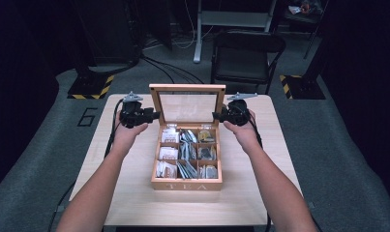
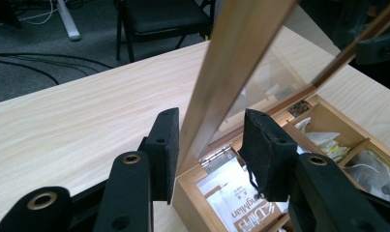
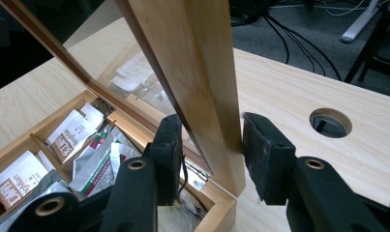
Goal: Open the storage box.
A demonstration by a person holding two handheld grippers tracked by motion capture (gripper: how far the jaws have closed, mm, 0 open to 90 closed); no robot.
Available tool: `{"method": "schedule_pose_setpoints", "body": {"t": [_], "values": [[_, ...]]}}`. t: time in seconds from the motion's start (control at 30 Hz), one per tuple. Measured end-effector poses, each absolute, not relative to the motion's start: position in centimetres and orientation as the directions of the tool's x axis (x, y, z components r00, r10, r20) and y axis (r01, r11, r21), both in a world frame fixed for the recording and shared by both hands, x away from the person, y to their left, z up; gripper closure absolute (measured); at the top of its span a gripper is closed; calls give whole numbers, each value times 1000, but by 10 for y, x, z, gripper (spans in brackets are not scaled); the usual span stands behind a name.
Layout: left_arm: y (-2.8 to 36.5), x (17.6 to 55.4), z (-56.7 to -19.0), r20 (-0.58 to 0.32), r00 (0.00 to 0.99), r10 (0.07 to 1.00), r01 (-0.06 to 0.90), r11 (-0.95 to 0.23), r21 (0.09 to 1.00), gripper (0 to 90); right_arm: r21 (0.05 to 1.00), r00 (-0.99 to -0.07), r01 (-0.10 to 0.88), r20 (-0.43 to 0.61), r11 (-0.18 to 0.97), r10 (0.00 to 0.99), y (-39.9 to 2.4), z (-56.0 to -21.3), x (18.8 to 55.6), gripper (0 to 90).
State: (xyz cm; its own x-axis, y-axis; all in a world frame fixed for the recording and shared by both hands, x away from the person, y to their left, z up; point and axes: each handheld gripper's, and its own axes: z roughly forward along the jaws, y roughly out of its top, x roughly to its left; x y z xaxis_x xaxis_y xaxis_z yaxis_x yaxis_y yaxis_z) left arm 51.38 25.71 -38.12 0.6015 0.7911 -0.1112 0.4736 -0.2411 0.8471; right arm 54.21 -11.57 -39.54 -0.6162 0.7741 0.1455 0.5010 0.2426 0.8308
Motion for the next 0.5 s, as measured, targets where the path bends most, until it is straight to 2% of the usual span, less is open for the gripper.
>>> {"method": "schedule_pose_setpoints", "body": {"t": [0.5], "values": [[263,491,-401,-126,615,778,492,-254,832,577,812,-601,525,141,255,787,-113,-392,552,617]]}}
